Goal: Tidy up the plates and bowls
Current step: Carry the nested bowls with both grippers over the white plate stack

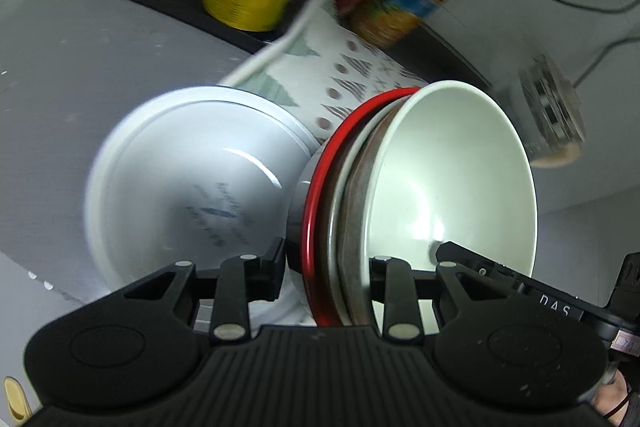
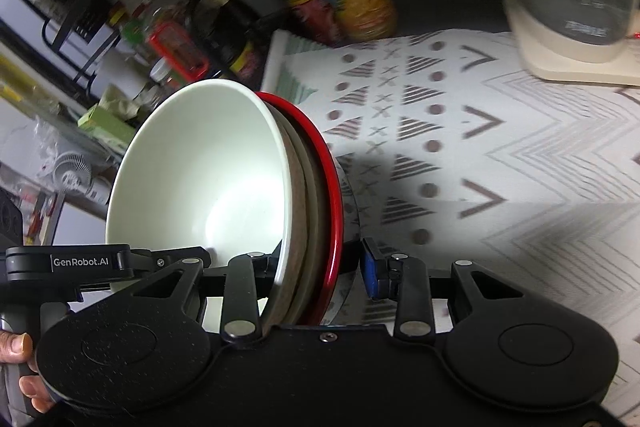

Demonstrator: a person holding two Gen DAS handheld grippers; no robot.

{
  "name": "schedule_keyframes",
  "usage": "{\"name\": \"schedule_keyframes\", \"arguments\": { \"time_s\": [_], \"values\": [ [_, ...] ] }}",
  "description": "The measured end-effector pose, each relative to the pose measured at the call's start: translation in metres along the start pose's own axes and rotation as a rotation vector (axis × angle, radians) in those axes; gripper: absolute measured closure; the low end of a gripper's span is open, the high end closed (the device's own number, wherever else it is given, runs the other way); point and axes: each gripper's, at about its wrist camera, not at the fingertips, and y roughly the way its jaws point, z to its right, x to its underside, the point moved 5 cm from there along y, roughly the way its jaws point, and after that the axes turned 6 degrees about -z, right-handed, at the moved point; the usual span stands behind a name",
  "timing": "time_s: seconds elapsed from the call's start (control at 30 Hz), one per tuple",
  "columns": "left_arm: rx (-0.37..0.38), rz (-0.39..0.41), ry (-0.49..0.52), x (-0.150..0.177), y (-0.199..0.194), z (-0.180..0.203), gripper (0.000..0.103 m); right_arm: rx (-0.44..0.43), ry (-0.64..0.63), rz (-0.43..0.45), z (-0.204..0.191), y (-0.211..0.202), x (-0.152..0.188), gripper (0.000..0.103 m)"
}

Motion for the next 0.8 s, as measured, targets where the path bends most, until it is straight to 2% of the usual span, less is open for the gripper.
{"name": "schedule_keyframes", "arguments": {
  "time_s": [0.47, 0.8],
  "values": [
    [-0.013, 0.008, -0.107, -0.011, -0.015, -0.063, 0.074, -0.008, -0.065, -0.08, -0.053, 0.046, -0.006, 0.069],
    [-0.018, -0.018, -0.117, -0.018, -0.011, -0.09, 0.074, 0.01, -0.066, -0.113, -0.067, 0.07, 0.0, 0.069]
  ]
}}
